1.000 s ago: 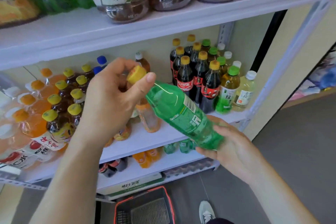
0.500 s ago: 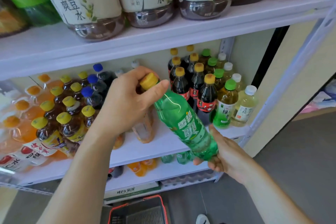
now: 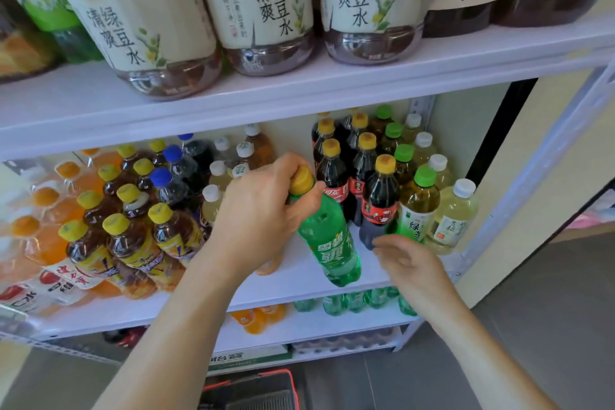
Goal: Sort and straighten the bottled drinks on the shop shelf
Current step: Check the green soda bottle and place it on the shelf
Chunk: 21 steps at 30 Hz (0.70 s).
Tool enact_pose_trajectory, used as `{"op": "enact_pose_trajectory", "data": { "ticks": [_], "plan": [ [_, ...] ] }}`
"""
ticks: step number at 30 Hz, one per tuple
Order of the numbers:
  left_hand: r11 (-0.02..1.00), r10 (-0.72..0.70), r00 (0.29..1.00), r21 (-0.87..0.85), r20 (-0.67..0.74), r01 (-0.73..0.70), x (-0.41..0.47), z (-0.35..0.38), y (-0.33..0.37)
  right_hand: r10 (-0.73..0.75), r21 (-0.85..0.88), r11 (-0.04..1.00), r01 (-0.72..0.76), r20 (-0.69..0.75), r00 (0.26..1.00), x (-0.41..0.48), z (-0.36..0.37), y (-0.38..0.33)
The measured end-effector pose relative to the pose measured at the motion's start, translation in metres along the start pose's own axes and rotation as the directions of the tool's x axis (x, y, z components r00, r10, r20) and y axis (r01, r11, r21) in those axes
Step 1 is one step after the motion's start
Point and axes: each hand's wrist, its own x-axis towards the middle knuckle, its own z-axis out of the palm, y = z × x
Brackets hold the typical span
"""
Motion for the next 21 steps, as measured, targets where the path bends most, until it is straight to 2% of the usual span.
{"op": "enact_pose_trajectory", "data": {
  "ticks": [2,4,7,9,12,14,21],
  "plan": [
    [0.999,0.028,0.999,0.030,0.017,-0.029,0.001,0.013,-0.003,-0.210,-0.161,0.970,0.184,-0.161,0.964,0.009,-0.014,-0.006],
    [0.998,0.045,0.997,0.036,0.062,-0.047,0.000,0.027,-0.009,-0.379,-0.331,0.899,0.289,-0.254,0.890,0.018,-0.025,-0.014],
    [1.000,0.030,0.991,0.006,0.128,-0.031,0.003,0.047,-0.018,-0.557,-0.528,0.766,0.367,-0.260,0.789,0.037,-0.038,-0.029],
    [1.000,0.015,0.988,-0.008,0.153,-0.014,0.006,0.060,-0.023,-0.593,-0.621,0.686,0.379,-0.175,0.786,0.050,-0.043,-0.036],
    [1.000,0.010,0.982,-0.005,0.190,-0.009,0.011,0.077,-0.028,-0.569,-0.737,0.568,0.365,-0.032,0.822,0.065,-0.042,-0.039],
    [1.000,0.006,0.979,-0.012,0.204,-0.004,0.014,0.087,-0.028,-0.544,-0.799,0.498,0.338,0.015,0.839,0.072,-0.038,-0.039],
    [0.999,0.002,0.984,-0.043,0.180,0.005,0.031,0.112,-0.017,-0.578,-0.805,0.478,0.352,0.013,0.816,0.082,-0.031,-0.035]
  ]
}}
